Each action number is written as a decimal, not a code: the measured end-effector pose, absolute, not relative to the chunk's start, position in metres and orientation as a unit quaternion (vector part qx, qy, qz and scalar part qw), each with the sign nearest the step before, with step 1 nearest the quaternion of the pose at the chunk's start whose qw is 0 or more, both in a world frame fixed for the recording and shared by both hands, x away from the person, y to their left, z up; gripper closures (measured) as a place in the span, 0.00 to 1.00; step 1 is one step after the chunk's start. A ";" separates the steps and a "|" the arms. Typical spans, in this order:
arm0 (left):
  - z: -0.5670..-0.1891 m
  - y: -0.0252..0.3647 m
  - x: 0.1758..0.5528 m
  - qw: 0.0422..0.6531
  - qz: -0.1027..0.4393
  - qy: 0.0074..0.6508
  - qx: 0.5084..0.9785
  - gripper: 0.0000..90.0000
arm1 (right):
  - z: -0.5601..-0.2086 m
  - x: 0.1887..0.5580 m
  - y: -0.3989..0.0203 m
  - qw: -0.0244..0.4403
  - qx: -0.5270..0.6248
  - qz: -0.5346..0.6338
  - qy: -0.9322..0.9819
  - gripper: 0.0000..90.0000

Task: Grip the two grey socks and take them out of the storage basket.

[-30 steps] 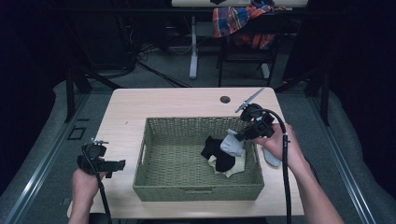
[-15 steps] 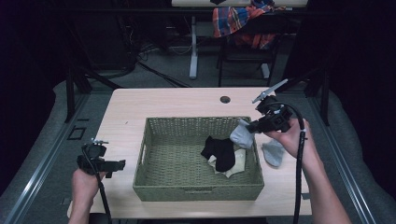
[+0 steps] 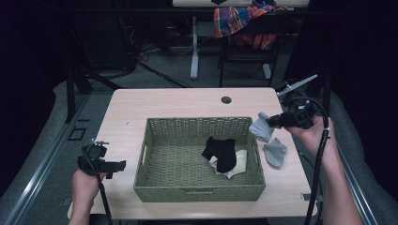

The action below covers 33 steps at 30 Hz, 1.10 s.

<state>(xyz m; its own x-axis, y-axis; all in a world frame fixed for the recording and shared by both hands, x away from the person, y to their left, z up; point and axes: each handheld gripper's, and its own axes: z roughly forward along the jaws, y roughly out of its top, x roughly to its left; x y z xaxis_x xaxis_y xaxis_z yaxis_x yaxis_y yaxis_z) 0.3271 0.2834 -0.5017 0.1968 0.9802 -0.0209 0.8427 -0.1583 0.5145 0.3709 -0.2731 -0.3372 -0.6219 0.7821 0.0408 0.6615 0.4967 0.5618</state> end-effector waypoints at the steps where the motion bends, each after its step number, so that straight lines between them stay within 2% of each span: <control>1: -0.502 0.283 0.327 0.213 0.161 0.613 0.744 0.00 | -0.337 0.371 -0.276 0.112 0.423 0.271 0.857 0.94; 14: -0.502 0.284 0.327 0.212 0.160 0.613 0.744 0.00 | -0.347 0.380 -0.306 0.122 0.467 0.246 0.840 0.94; 33: -0.502 0.284 0.327 0.213 0.160 0.613 0.744 0.00 | -0.403 0.408 -0.322 0.080 0.503 0.190 0.839 0.94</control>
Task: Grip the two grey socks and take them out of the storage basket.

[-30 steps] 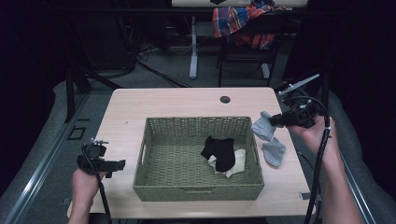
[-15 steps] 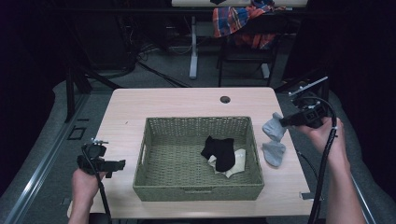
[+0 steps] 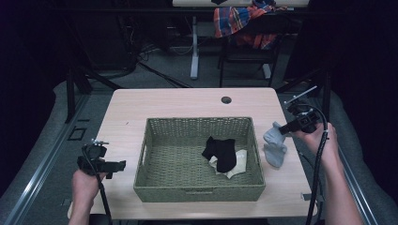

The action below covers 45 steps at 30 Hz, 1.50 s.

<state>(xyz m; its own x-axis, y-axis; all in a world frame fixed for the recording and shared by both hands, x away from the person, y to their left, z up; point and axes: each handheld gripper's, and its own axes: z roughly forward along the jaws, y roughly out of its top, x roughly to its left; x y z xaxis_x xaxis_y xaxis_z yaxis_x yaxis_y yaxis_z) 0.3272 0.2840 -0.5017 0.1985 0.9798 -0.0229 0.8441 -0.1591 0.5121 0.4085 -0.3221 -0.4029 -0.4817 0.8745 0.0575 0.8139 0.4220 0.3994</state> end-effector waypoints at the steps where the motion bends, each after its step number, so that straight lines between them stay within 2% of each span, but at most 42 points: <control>1: -0.502 0.284 0.327 0.212 0.159 0.612 0.745 0.00 | -0.408 0.410 -0.322 0.078 0.503 0.188 0.840 0.94; 16: -0.502 0.284 0.327 0.213 0.161 0.613 0.744 0.00 | -0.485 0.434 -0.311 0.038 0.509 0.134 0.850 0.94; 29: -0.502 0.284 0.327 0.212 0.162 0.613 0.744 0.00 | -0.509 0.441 -0.313 0.024 0.517 0.128 0.846 0.88; 33: -0.502 0.284 0.327 0.212 0.162 0.612 0.744 0.00 | -0.509 0.440 -0.313 0.023 0.519 0.129 0.845 0.81; 34: -0.502 0.284 0.327 0.212 0.162 0.612 0.744 0.00 | -0.506 0.440 -0.314 0.024 0.520 0.128 0.844 0.69; 38: -0.501 0.284 0.327 0.212 0.162 0.613 0.744 0.00 | -0.489 0.436 -0.318 0.038 0.521 0.142 0.841 0.54; 39: -0.501 0.284 0.327 0.212 0.162 0.613 0.744 0.00 | -0.489 0.436 -0.318 0.038 0.521 0.142 0.841 0.54; 42: -0.501 0.284 0.327 0.213 0.163 0.612 0.744 0.00 | -0.473 0.428 -0.322 0.045 0.522 0.164 0.836 0.40; 44: -0.501 0.285 0.326 0.213 0.164 0.613 0.743 0.00 | -0.471 0.427 -0.322 0.046 0.524 0.171 0.833 0.38; 45: -0.501 0.285 0.326 0.213 0.164 0.613 0.743 0.00 | -0.462 0.423 -0.324 0.049 0.522 0.184 0.831 0.25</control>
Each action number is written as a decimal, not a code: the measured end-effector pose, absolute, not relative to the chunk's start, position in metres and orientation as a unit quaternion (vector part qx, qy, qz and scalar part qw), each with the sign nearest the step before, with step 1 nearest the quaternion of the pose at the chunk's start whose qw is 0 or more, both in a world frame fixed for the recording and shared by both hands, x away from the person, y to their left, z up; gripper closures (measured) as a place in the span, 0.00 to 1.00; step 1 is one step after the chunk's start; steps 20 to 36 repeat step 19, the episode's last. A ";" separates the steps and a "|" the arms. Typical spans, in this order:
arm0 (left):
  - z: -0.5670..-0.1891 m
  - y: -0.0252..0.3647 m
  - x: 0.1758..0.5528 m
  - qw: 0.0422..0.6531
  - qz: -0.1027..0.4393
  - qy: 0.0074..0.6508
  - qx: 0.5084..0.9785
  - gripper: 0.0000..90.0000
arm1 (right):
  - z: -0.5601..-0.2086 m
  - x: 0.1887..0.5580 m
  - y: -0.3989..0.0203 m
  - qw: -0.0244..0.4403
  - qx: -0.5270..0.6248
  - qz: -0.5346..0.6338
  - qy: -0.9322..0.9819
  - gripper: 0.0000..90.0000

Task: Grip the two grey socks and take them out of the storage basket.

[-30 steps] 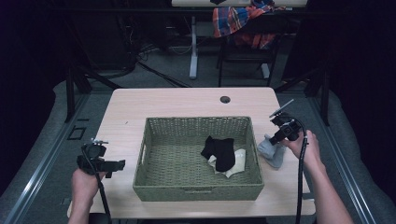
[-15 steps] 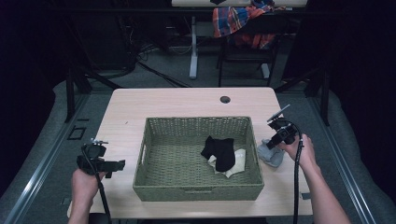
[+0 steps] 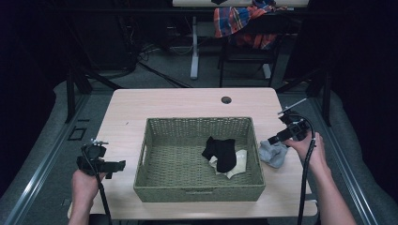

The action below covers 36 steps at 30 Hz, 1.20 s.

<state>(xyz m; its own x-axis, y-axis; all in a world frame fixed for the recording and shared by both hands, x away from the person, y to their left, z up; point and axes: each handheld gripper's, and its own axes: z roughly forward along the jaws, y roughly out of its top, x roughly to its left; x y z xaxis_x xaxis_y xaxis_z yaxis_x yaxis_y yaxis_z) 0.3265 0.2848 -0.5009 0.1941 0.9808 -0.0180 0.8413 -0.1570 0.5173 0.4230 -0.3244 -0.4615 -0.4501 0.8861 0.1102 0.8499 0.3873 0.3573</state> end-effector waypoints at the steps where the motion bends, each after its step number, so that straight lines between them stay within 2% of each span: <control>1: -0.501 0.285 0.326 0.213 0.164 0.613 0.743 0.00 | -0.457 0.422 -0.325 0.052 0.523 0.181 0.831 0.20; 3: -0.501 0.285 0.326 0.213 0.164 0.614 0.742 0.00 | -0.449 0.417 -0.326 0.062 0.528 0.201 0.823 0.17; 13: -0.501 0.284 0.327 0.213 0.164 0.613 0.743 0.00 | -0.413 0.394 -0.334 0.073 0.509 0.210 0.831 0.10; 36: -0.501 0.284 0.327 0.213 0.163 0.613 0.743 0.00 | -0.409 0.392 -0.335 0.082 0.509 0.212 0.830 0.11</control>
